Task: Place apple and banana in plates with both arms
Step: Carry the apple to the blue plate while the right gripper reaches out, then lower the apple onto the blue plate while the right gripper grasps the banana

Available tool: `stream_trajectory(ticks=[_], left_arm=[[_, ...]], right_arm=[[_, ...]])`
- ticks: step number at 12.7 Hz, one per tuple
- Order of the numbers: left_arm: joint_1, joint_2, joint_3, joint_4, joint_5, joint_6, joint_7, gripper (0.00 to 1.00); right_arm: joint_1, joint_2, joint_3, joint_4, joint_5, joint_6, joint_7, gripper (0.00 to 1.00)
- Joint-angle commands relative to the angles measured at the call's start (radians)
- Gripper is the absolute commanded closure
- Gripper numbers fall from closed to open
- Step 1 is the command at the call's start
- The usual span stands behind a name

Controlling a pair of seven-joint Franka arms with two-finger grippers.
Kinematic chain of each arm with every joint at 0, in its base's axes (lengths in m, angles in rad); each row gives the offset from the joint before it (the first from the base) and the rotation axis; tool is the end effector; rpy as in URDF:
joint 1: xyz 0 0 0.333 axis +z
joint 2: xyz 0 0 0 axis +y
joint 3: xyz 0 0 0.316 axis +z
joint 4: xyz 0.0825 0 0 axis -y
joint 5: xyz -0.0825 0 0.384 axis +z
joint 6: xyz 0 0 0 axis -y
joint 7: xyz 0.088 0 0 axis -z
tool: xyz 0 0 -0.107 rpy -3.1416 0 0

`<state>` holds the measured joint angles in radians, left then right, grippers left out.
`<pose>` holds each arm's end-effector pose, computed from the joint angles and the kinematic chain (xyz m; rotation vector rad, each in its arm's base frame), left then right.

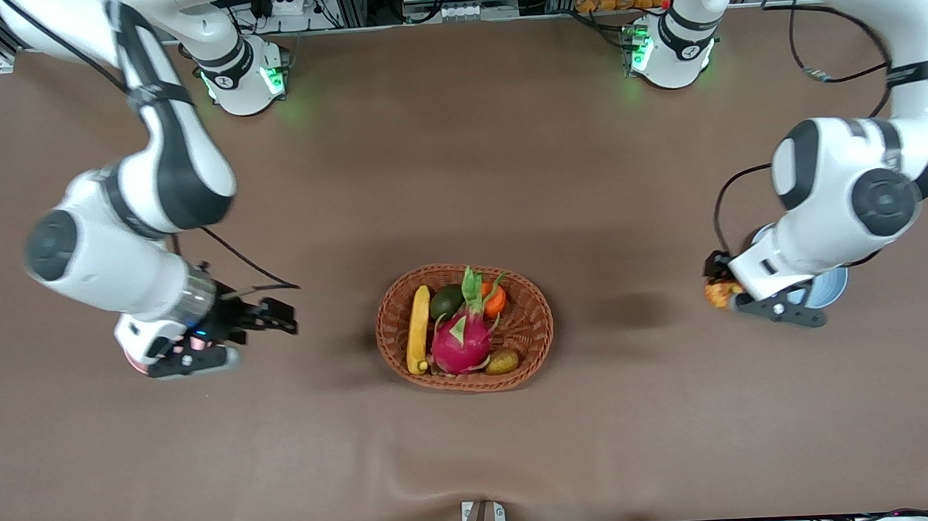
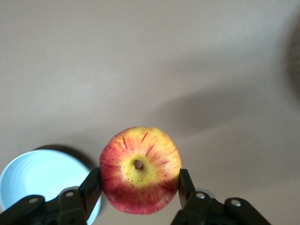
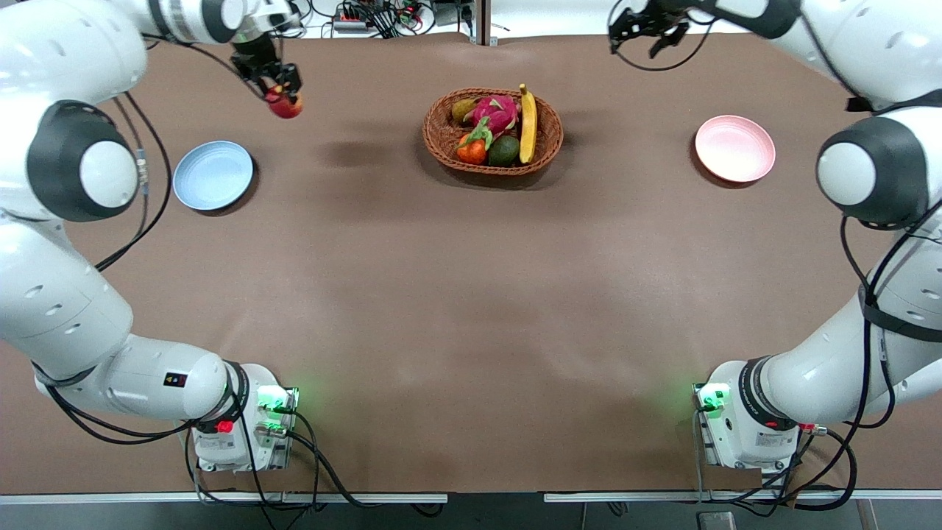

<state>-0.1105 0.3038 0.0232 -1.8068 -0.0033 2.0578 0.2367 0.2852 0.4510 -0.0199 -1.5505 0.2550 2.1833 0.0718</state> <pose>0.6248 -0.0558 0.3718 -3.0994 0.5054 0.0830 0.6742 0.1950 0.4078 -2.8925 -0.0987 -0.2080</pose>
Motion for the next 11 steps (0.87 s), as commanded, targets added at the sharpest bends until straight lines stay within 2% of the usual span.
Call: stream_trajectory(ticks=[1,5,7,11], left_arm=[[0.087,-0.06,-0.014,-0.103,0.003,0.018,0.11,0.78],[0.26,-0.032,-0.012,-0.219,0.008,0.174,0.34,0.8],[0.308,-0.005,-0.012,-0.227,0.006,0.223,0.421,0.8],[0.368,0.067,-0.014,-0.229,0.006,0.306,0.545,0.78]], right_arm=[[0.06,0.069,-0.008,0.041,0.01,0.116,0.017,0.0],[0.155,0.179,-0.009,0.043,0.001,0.379,0.105,0.0],[0.192,0.224,-0.009,0.043,0.003,0.497,0.105,0.0],[0.22,0.282,-0.009,0.056,0.0,0.567,0.105,0.0]])
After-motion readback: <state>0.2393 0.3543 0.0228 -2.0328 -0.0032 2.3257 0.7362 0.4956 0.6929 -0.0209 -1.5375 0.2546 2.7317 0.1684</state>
